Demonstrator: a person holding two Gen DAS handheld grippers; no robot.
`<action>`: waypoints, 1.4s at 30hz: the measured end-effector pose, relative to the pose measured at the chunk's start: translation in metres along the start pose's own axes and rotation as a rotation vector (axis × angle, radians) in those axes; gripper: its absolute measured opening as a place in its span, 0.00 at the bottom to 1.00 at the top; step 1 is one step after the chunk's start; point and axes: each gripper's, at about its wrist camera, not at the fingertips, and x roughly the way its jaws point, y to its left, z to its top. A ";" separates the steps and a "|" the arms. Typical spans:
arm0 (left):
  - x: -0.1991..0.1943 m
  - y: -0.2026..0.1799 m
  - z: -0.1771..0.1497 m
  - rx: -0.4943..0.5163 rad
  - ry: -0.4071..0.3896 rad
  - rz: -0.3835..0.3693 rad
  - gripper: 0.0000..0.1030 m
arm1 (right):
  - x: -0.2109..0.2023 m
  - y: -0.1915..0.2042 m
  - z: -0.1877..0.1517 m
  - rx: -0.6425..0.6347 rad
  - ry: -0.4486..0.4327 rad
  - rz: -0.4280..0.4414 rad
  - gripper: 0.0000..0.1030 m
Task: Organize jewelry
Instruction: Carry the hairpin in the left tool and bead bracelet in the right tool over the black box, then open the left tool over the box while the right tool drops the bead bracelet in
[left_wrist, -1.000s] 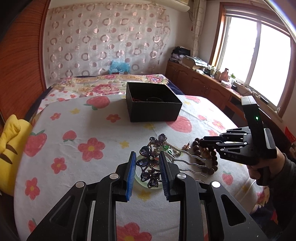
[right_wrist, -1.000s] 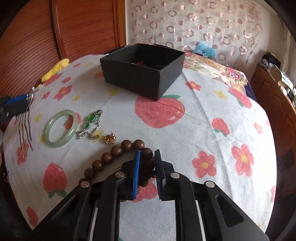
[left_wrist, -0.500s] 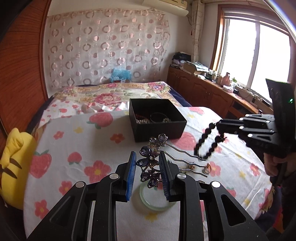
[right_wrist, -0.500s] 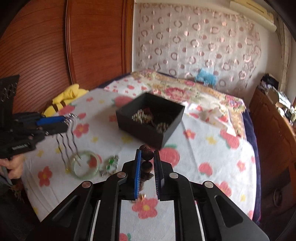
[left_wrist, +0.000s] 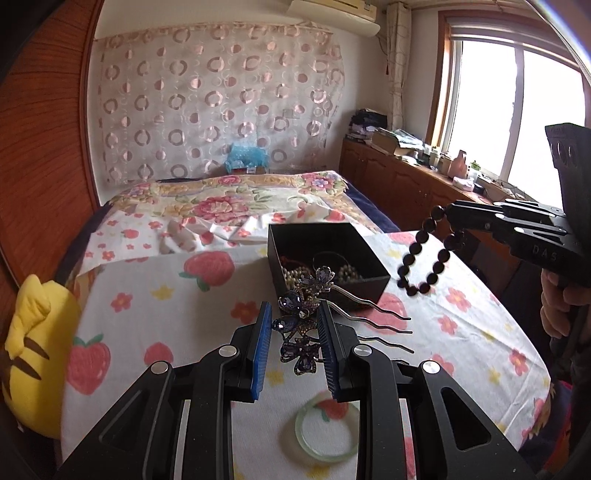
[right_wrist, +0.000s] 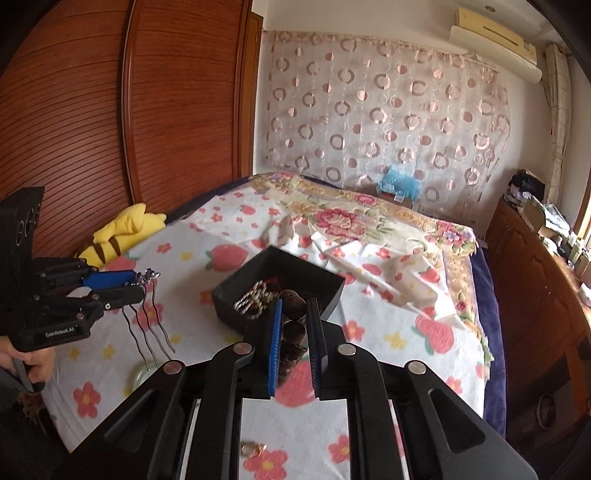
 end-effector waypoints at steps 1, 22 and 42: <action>0.002 0.000 0.004 0.001 -0.002 0.003 0.23 | 0.002 -0.003 0.003 0.006 -0.001 -0.004 0.14; 0.087 0.005 0.058 0.001 0.050 0.050 0.23 | 0.047 -0.023 0.040 0.020 -0.003 -0.036 0.14; 0.097 -0.011 0.060 0.030 0.061 0.053 0.35 | 0.076 -0.013 0.037 0.039 0.018 0.004 0.14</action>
